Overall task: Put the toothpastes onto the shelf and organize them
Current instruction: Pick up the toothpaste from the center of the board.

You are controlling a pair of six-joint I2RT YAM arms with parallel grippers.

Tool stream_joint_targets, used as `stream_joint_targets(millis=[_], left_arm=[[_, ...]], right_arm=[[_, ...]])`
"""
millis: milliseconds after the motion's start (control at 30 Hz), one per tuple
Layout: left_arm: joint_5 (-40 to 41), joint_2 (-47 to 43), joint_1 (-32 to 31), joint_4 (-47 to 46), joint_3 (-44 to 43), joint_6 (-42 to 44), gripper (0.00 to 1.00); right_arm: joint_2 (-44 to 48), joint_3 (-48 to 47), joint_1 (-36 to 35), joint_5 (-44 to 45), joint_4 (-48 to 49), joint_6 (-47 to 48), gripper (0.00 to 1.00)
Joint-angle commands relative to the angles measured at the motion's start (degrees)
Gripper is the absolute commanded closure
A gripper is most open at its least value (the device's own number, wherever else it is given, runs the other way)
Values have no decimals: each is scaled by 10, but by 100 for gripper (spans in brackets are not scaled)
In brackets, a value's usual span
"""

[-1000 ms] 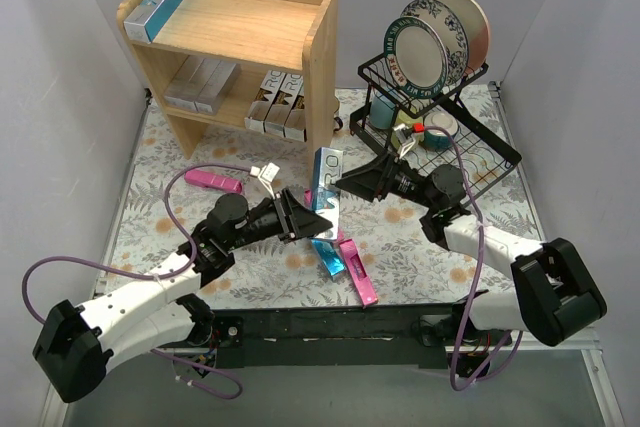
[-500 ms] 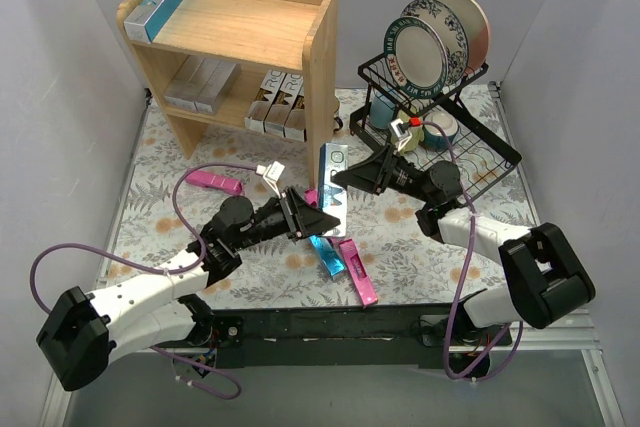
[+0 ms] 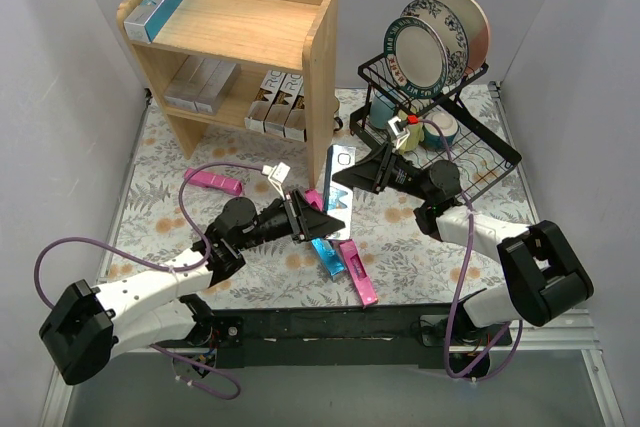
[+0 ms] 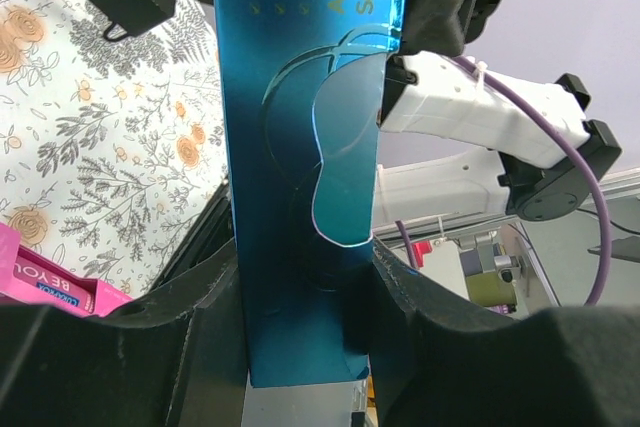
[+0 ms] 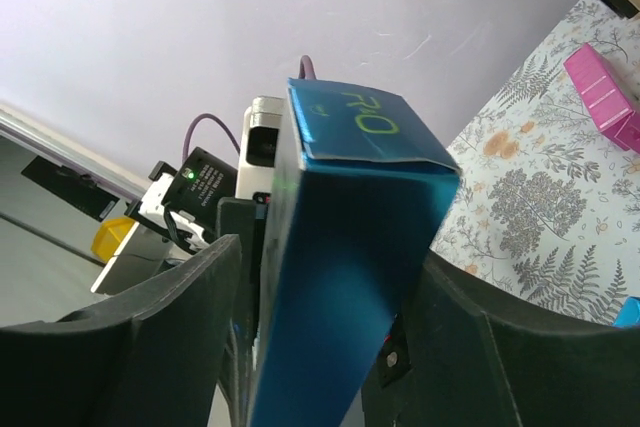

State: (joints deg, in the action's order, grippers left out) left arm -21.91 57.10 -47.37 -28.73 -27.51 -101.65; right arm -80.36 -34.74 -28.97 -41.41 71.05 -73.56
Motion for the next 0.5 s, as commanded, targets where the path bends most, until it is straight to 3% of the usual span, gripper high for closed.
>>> stream_joint_targets(millis=[0, 133, 267, 367, 400, 467], left_arm=[[-6, 6, -2, -33, 1, 7, 61], [-14, 19, -2, -31, -11, 5, 59], [-14, 21, -2, -25, -13, 8, 53], [-9, 19, -1, -10, -13, 15, 40], [-5, 15, -2, 2, -13, 21, 30], [14, 11, -2, 21, -14, 40, 20]], right_arm=[[-3, -15, -1, -7, 51, -28, 33], [-8, -9, -1, -5, 68, -52, 48], [-8, -7, -1, -5, 74, -57, 55], [-3, -2, 0, -2, 73, -57, 57], [0, 0, 0, 0, 70, -56, 58], [4, 2, 1, 5, 59, -54, 58]])
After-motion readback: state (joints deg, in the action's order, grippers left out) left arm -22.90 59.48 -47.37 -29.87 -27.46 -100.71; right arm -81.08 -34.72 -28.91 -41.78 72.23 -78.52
